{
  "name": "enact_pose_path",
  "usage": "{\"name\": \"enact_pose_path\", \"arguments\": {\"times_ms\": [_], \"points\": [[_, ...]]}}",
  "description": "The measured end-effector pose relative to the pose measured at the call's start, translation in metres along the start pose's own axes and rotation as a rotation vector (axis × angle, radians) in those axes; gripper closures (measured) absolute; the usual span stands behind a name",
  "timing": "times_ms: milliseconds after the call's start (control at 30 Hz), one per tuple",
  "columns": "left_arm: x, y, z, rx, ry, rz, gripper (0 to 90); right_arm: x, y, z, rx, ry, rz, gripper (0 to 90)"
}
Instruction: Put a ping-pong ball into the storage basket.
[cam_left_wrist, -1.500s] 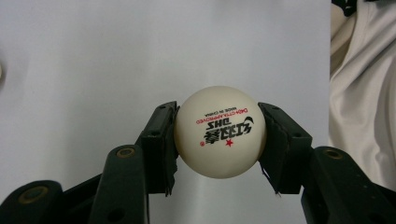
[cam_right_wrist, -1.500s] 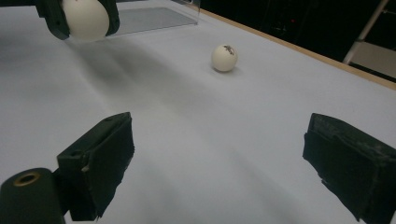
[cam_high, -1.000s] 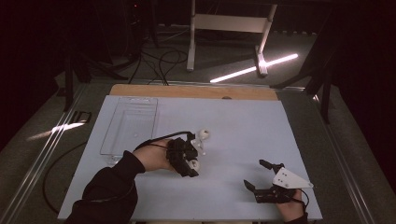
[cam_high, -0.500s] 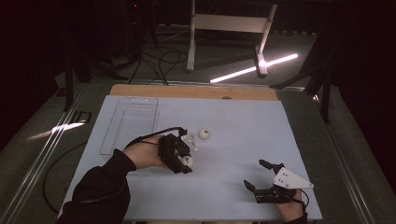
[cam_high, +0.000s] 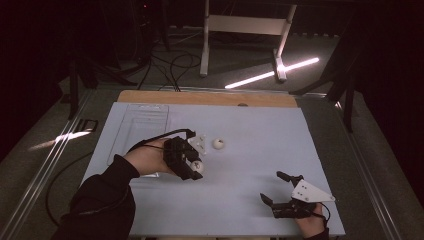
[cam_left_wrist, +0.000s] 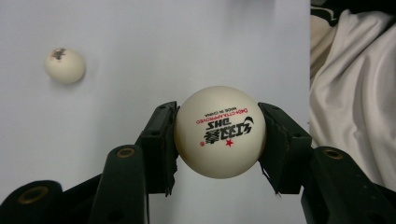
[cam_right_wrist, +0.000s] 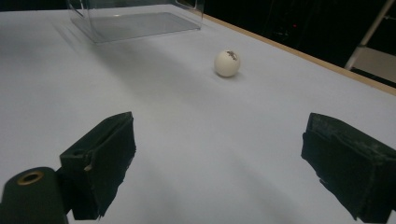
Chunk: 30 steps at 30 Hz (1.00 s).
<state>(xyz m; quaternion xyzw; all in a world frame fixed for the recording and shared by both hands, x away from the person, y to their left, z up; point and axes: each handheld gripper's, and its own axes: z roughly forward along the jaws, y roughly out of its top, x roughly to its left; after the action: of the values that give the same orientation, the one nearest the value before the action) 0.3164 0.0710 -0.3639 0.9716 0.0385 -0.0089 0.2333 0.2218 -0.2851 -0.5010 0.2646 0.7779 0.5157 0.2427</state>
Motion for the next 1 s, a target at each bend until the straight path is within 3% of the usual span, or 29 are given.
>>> {"name": "enact_pose_path", "arguments": {"times_ms": [267,1000], "points": [[0.002,-0.003,-0.013,-0.004,0.014,0.003,52.2,0.000,0.000,0.000,0.000,0.000,0.000,9.7],[0.008,-0.034,-0.042,0.014,0.077,-0.054,52.2,0.001,0.001,0.000,0.003,-0.001,0.003,9.7]]}}
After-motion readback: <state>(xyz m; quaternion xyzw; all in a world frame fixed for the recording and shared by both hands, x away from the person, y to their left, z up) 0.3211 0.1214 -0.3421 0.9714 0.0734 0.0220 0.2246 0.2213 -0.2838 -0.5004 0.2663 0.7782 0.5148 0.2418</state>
